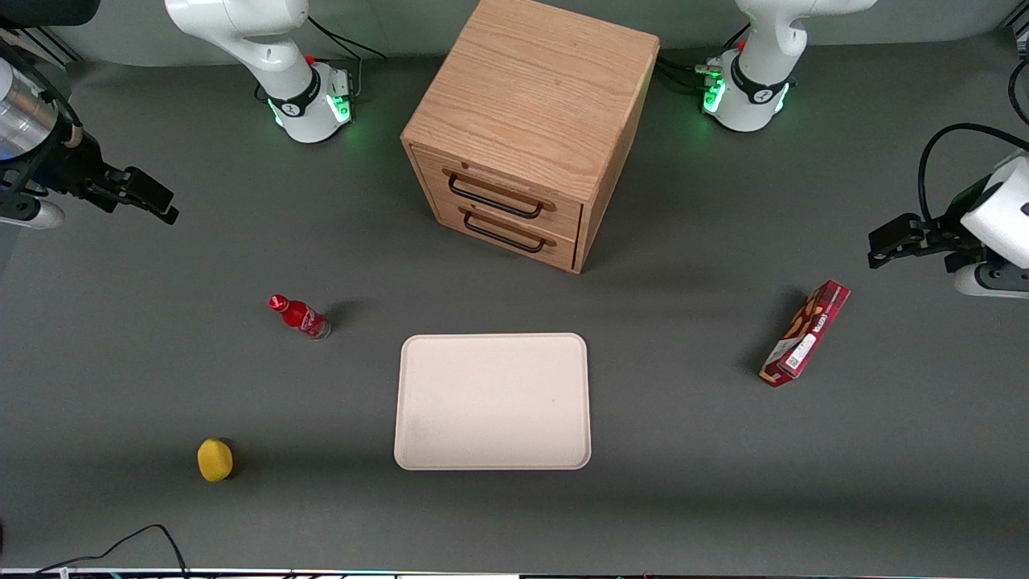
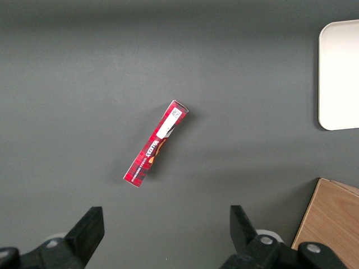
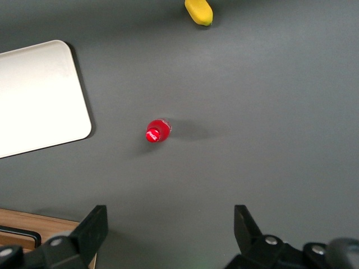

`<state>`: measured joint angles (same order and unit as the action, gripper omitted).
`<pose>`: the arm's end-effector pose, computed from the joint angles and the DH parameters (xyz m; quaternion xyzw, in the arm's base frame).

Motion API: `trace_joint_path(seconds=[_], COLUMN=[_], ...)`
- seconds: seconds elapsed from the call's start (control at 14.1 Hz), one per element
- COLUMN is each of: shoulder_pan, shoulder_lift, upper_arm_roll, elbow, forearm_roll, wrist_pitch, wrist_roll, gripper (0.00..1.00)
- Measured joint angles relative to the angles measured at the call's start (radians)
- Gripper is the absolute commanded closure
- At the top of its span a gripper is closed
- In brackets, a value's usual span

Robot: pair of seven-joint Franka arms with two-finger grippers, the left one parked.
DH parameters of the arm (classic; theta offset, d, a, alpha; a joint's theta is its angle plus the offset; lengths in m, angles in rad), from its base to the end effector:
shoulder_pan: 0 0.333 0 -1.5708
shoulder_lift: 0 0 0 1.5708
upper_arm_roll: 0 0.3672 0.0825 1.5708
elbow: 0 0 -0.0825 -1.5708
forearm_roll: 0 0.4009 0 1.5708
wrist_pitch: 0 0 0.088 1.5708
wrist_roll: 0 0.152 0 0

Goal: Open upper drawer

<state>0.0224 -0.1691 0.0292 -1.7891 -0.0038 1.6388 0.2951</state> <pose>0.5141 0.0272 0.6212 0.9925 -0.1215 0.0100 0.0027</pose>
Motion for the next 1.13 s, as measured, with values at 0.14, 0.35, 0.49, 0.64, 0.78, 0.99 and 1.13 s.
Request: trace_joint_path(seconds=[0.14, 0.35, 0.49, 0.64, 0.78, 0.99, 1.13], shoulder_pan=[0.0, 0.0, 0.0, 0.0, 0.002, 0.004, 0.006], shoulder_lift=[0.001, 0.002, 0.002, 0.003, 0.004, 0.018, 0.059], upper_arm_roll=[0.0, -0.001, -0.003, -0.002, 0.007, 0.04, 0.08], elbow=[0.0, 0.0, 0.0, 0.001, 0.009, 0.068, 0.109], forearm_roll=[0.0, 0.0, 0.0, 0.0, 0.0, 0.026, 0.124], wrist_pitch=[0.0, 0.0, 0.0, 0.0, -0.019, -0.137, -0.191], wrist_roll=[0.0, 0.0, 0.0, -0.022, -0.17, -0.558, -0.781], gripper=[0.0, 0.0, 0.0, 0.0, 0.0, 0.0, 0.0])
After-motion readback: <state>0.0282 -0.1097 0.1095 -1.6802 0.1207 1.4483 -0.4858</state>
